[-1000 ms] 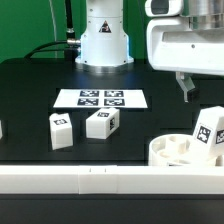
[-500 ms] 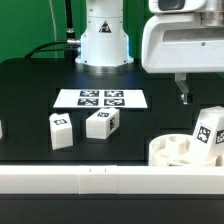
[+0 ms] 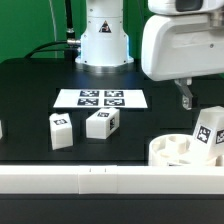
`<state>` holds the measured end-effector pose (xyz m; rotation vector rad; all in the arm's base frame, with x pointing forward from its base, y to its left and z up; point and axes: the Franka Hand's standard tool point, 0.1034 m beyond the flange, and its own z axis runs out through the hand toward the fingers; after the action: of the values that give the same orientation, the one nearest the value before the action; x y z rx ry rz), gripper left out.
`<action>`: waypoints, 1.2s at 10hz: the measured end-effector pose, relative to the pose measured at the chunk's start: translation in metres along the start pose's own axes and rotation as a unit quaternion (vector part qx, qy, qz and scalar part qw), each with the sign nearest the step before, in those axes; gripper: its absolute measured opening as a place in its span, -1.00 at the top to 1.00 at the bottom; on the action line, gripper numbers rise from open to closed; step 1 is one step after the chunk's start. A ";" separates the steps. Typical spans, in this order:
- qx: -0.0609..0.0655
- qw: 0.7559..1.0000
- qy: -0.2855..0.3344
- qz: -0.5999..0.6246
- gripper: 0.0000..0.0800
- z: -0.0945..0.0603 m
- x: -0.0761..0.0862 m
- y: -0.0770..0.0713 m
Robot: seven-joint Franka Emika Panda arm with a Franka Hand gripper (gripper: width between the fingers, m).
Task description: Assemble stool
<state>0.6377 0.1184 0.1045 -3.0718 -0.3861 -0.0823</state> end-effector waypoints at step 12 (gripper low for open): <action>-0.032 0.850 -0.025 -0.524 -0.62 0.007 -0.003 0.001</action>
Offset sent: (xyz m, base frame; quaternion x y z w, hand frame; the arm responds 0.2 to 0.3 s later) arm -0.0003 0.0091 -0.0026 0.0039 0.0010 -0.3283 0.9446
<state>0.6354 0.1175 0.0974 -2.4959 -2.0039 -0.0431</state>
